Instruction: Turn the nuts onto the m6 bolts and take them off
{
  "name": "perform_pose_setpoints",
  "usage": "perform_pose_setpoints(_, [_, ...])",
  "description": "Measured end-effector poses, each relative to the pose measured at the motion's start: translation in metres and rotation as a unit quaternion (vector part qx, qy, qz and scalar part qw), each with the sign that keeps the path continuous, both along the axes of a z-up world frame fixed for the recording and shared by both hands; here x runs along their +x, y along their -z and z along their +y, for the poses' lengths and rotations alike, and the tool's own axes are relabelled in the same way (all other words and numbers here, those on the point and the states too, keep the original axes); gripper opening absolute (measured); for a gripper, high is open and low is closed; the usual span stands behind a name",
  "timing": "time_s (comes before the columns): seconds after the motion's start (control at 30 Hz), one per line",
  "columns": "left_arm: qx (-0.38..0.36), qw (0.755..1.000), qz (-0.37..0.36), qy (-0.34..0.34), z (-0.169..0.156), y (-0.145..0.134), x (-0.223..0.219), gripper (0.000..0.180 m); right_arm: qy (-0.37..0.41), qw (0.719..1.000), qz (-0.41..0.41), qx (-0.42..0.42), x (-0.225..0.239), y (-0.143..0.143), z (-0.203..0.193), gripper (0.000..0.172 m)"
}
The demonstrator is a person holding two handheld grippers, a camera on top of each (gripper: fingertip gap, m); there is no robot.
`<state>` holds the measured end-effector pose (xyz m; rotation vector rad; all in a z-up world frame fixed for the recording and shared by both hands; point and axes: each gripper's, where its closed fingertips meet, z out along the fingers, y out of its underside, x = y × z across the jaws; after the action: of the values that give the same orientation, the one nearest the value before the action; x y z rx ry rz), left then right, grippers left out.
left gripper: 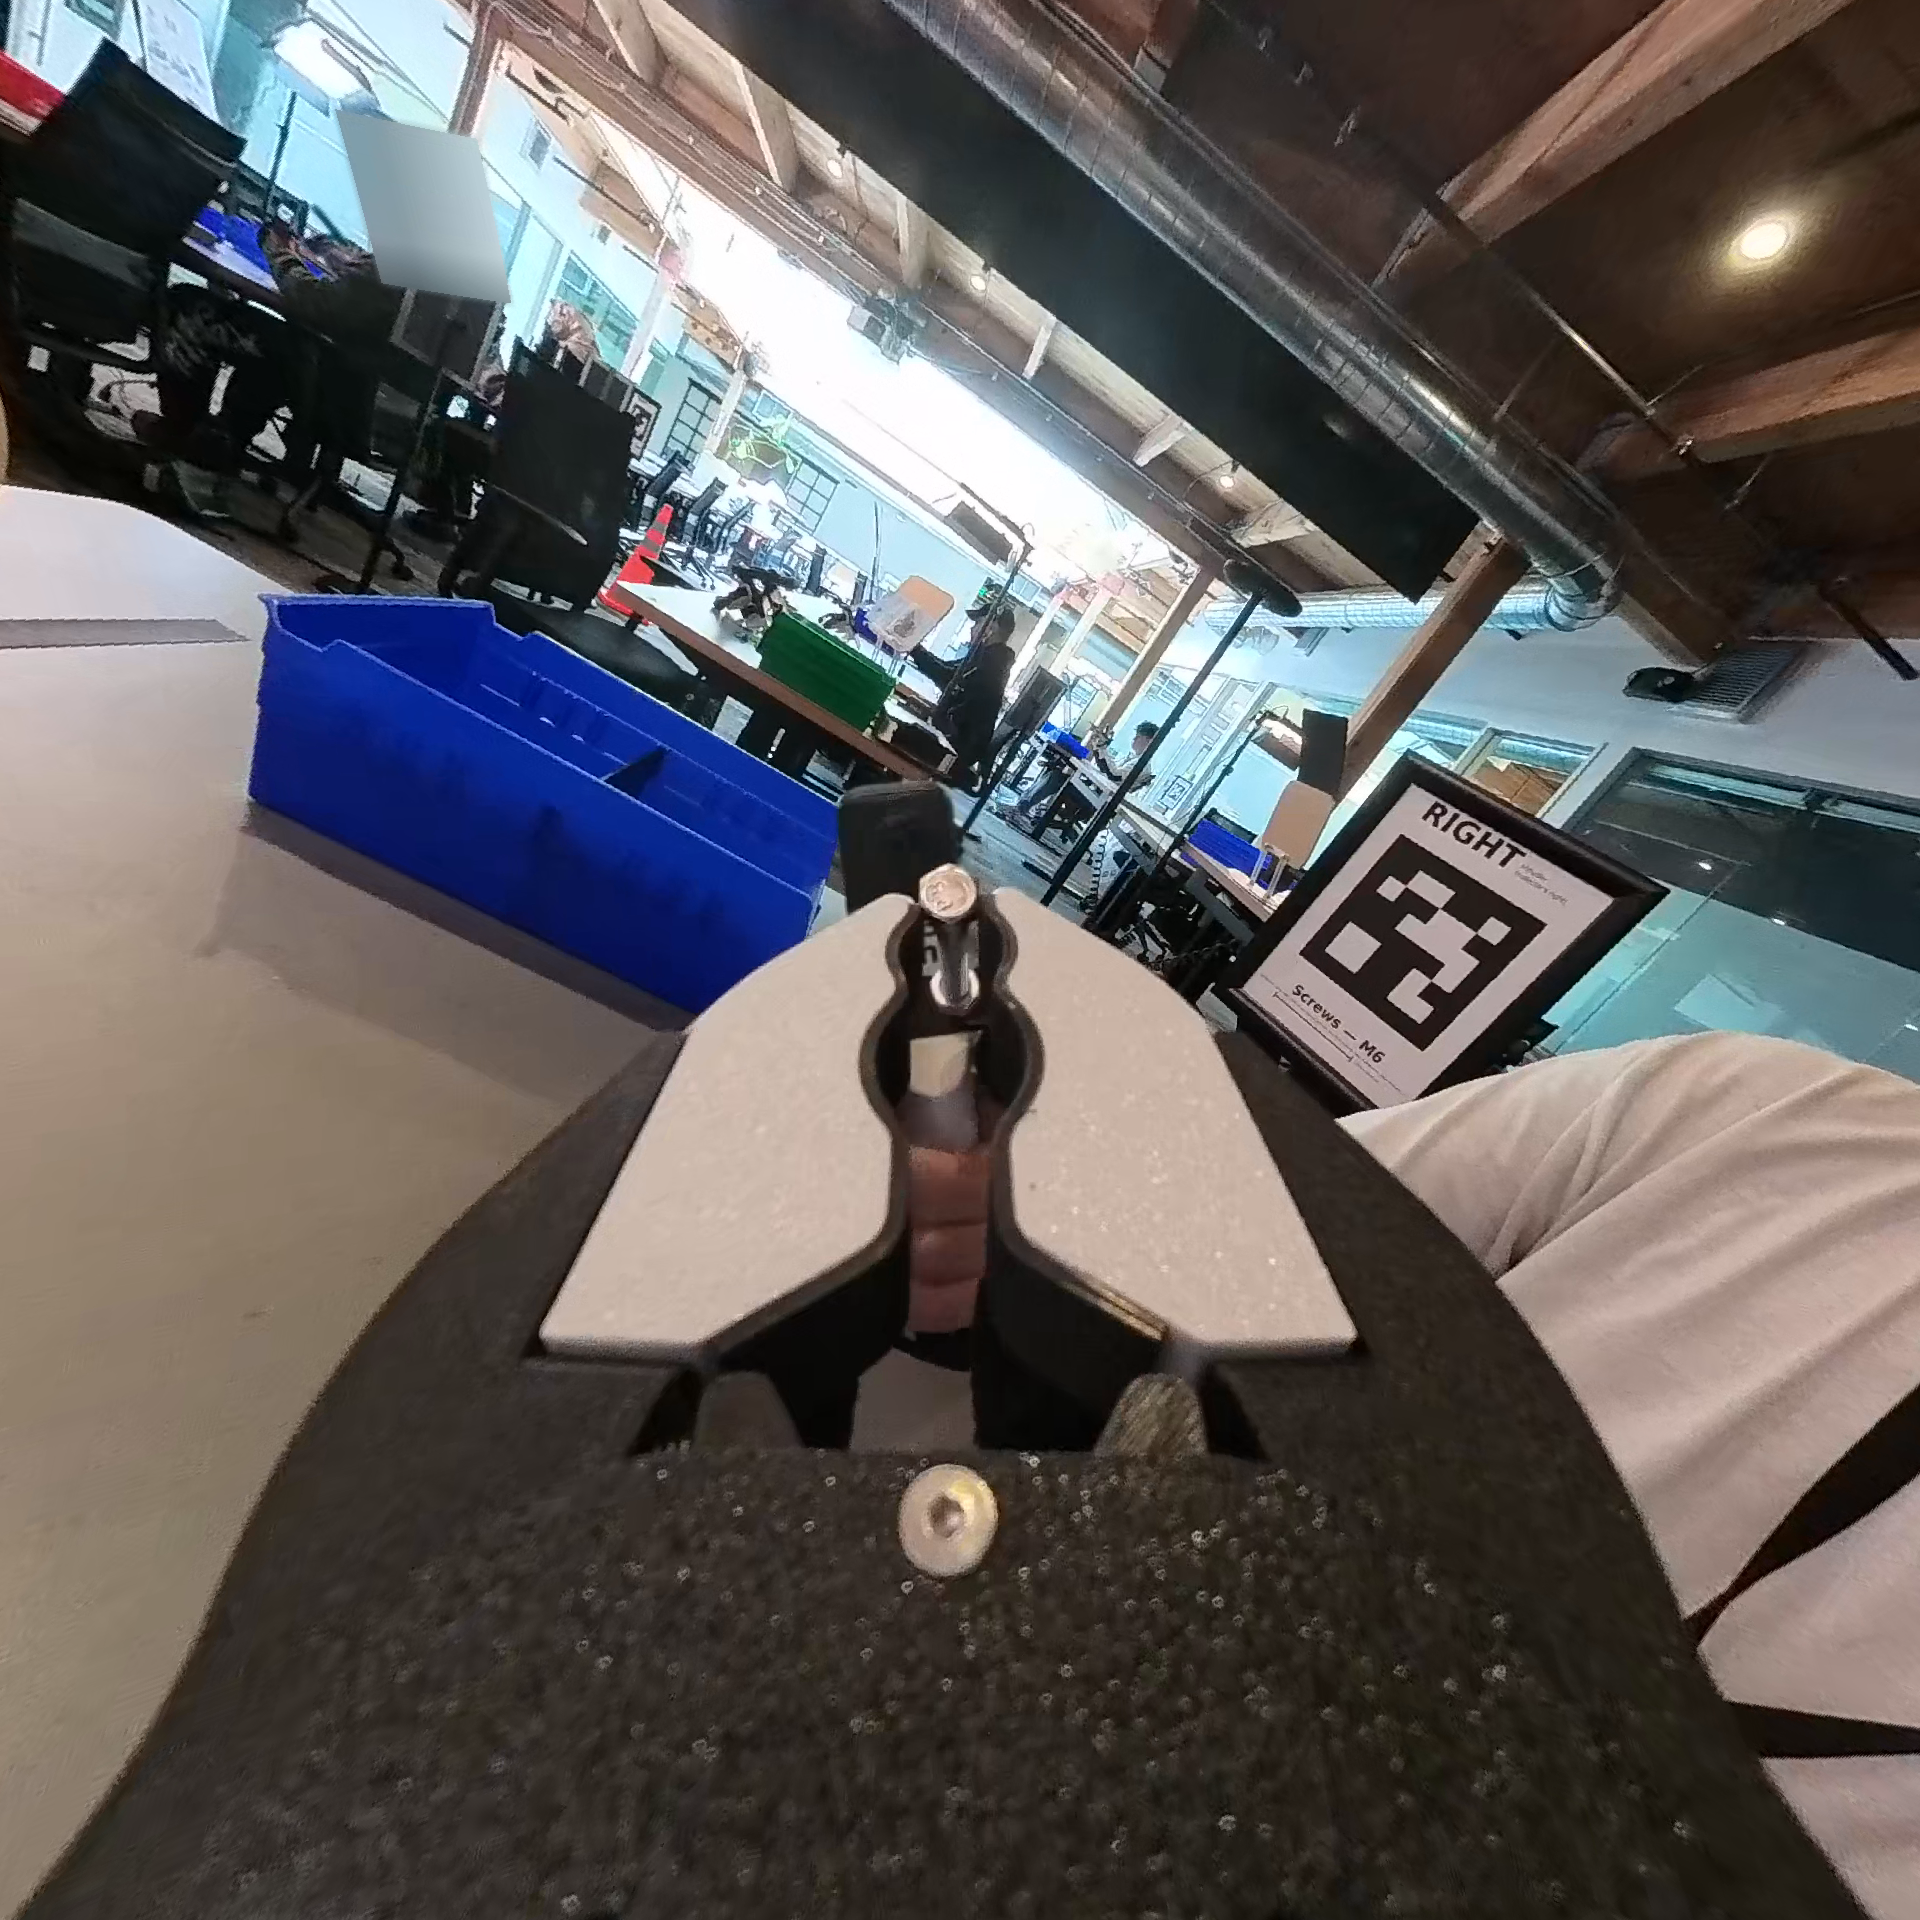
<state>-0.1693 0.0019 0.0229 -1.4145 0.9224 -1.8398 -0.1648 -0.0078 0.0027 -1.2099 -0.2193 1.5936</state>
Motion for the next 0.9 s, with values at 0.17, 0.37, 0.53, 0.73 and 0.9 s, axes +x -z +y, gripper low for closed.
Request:
perform_pose_setpoints(0.17, [-0.005,1.0,0.001,0.006,0.001,0.005,0.002,0.009,0.001,1.0,-0.002,0.001,-0.003,0.0,-0.002,0.01])
perform_pose_setpoints(0.37, [-0.016,1.0,0.022,0.007,0.002,0.01,0.004,0.009,0.182,0.937,-0.238,0.182,0.0,0.009,0.003,0.01])
perform_pose_setpoints(0.53, [-0.036,0.999,0.034,0.009,0.003,0.014,0.008,0.009,0.398,0.636,-0.517,0.412,0.012,0.009,0.008,0.01])
perform_pose_setpoints(0.73, [-0.069,0.997,0.031,0.028,0.001,0.015,0.01,0.009,0.504,0.256,-0.606,0.56,0.015,0.005,0.001,0.01])
perform_pose_setpoints(0.9, [-0.062,0.998,0.004,0.028,0.001,0.006,0.003,0.009,0.454,0.499,-0.548,0.494,0.009,0.006,-0.002,0.038])
